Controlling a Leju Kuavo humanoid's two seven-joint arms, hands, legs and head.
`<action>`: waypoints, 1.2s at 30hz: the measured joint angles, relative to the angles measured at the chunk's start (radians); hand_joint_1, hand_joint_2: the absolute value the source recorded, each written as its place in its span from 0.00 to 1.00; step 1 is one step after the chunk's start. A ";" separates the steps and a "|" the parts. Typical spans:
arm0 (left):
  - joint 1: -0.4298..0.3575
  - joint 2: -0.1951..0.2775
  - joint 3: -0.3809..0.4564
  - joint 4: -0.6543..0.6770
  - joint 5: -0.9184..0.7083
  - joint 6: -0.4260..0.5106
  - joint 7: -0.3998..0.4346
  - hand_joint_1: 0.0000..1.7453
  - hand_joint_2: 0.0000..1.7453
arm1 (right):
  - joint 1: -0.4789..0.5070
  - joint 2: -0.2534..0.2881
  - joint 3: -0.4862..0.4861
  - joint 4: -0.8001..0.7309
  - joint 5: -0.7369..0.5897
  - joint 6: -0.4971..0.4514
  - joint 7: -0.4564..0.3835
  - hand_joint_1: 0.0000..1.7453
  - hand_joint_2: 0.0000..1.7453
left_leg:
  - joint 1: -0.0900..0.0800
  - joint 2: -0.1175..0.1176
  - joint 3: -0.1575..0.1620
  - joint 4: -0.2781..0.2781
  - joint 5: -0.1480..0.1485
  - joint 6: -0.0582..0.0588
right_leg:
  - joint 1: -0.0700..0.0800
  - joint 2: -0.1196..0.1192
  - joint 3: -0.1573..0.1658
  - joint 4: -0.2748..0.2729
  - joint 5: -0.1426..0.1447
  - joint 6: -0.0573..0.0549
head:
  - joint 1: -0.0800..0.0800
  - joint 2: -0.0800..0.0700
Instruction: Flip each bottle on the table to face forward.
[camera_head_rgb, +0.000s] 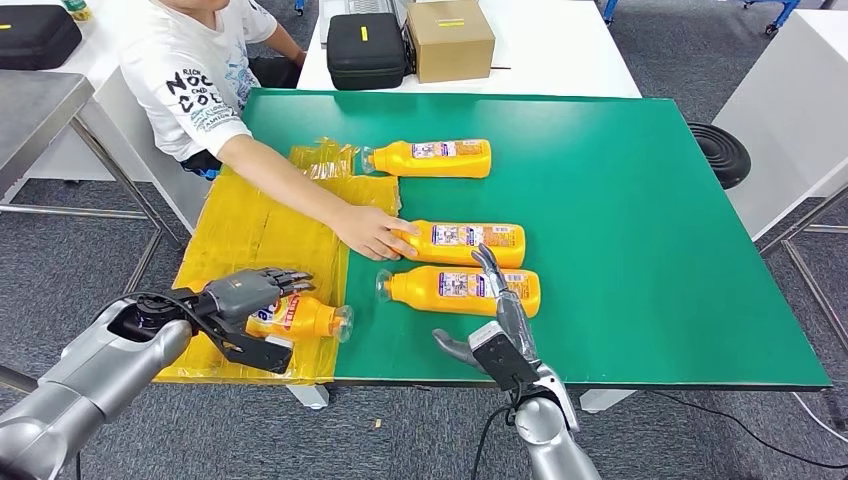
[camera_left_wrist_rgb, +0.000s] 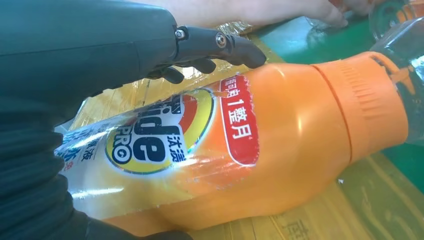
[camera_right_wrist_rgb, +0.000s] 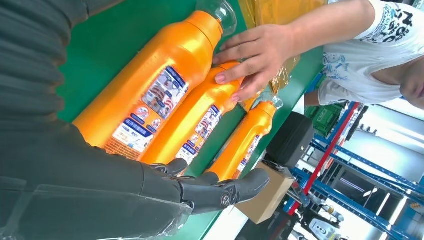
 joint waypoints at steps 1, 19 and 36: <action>0.001 0.002 -0.001 -0.003 0.000 -0.001 0.001 0.00 1.00 | 0.000 0.000 0.000 0.000 -0.001 0.000 0.001 0.00 1.00 | 0.000 0.000 0.000 0.000 0.000 0.000 | 0.000 0.000 0.000 0.000 0.000 0.000 | 0.000 0.000; -0.005 0.027 -0.025 -0.029 0.026 -0.057 -0.041 0.00 1.00 | -0.001 0.000 -0.011 0.001 -0.024 -0.003 0.020 0.00 1.00 | 0.000 0.000 0.000 0.000 0.000 0.000 | 0.000 0.000 0.000 0.000 0.000 0.000 | 0.000 0.000; 0.014 0.039 -0.003 -0.091 0.119 -0.028 -0.099 0.00 1.00 | -0.002 0.000 -0.016 0.013 -0.045 -0.007 0.029 0.00 1.00 | 0.000 0.000 0.000 0.000 0.000 0.000 | 0.000 0.000 0.000 0.000 0.000 0.000 | 0.000 0.000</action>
